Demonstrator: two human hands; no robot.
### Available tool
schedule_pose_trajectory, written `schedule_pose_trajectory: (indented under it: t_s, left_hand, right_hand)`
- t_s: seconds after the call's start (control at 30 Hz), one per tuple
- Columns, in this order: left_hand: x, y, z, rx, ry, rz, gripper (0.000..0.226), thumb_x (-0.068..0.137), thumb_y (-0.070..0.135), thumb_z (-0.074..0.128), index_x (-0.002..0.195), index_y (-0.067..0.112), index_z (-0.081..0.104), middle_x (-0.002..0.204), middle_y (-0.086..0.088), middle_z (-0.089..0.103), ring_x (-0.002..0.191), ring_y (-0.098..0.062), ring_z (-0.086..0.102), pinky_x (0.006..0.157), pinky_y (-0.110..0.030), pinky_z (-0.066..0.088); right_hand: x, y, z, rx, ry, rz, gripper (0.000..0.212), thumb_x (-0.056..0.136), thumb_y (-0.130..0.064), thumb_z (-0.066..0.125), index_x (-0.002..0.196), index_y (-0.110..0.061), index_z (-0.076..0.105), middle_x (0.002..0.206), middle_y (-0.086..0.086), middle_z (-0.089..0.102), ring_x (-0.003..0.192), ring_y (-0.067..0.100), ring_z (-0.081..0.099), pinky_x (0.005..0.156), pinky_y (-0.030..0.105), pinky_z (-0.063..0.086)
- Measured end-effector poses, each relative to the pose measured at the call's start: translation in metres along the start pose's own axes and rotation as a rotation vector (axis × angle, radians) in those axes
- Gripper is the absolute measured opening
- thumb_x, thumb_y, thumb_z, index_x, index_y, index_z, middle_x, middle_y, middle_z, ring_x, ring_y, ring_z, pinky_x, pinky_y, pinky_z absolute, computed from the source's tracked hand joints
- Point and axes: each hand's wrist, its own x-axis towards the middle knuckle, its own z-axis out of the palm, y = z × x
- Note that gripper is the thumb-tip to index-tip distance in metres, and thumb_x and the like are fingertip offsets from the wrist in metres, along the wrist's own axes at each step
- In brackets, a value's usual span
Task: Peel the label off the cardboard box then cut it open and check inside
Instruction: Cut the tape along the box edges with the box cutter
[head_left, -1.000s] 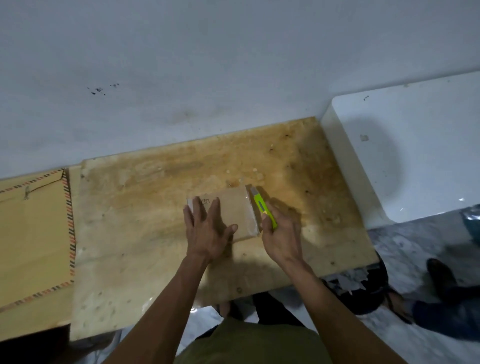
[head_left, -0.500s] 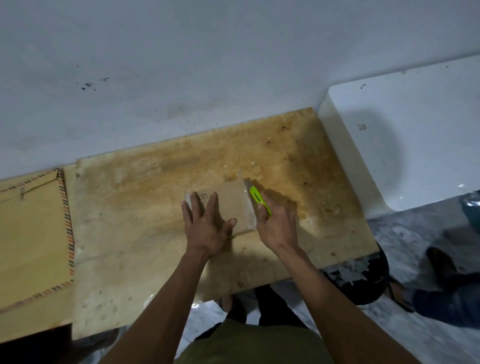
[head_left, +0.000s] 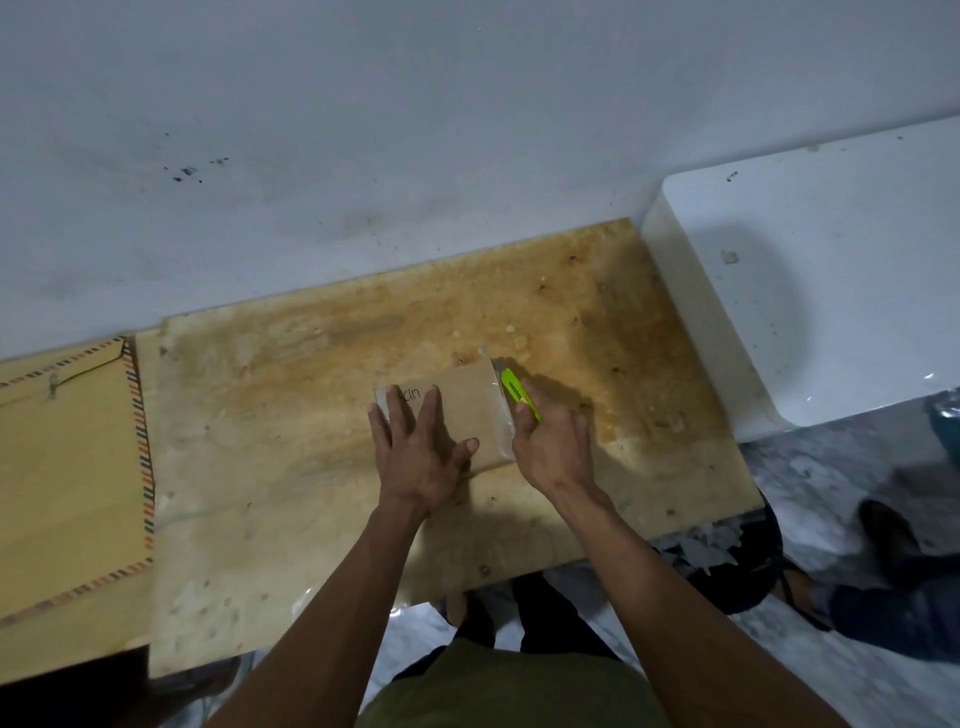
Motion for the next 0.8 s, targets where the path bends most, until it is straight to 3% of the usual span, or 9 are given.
schedule_pose_trajectory:
  t_s: [0.27,0.8]
  left_hand:
    - [0.000,0.001,0.000,0.004,-0.011,-0.011,0.090,0.086,0.067,0.051,0.155,0.033,0.006,0.162,-0.012,-0.022,0.144,-0.041,-0.029,0.119,-0.052,-0.003]
    - [-0.003,0.004,-0.003,-0.011,-0.025,-0.022,0.089,0.086,0.066,0.051,0.155,0.034,0.004,0.162,-0.009,-0.024,0.144,-0.040,-0.029,0.120,-0.051,-0.001]
  right_hand:
    - [-0.004,-0.013,-0.011,-0.173,-0.010,-0.068,0.032,0.098,-0.018,0.047,0.128,-0.020,0.059,0.103,0.016,0.071,0.097,0.037,0.066,0.067,0.024,0.036]
    - [-0.034,-0.001,-0.020,-0.254,-0.113,-0.058,0.033,0.093,-0.011,0.046,0.121,-0.017,0.062,0.094,0.016,0.071,0.089,0.038,0.066,0.070,0.036,0.053]
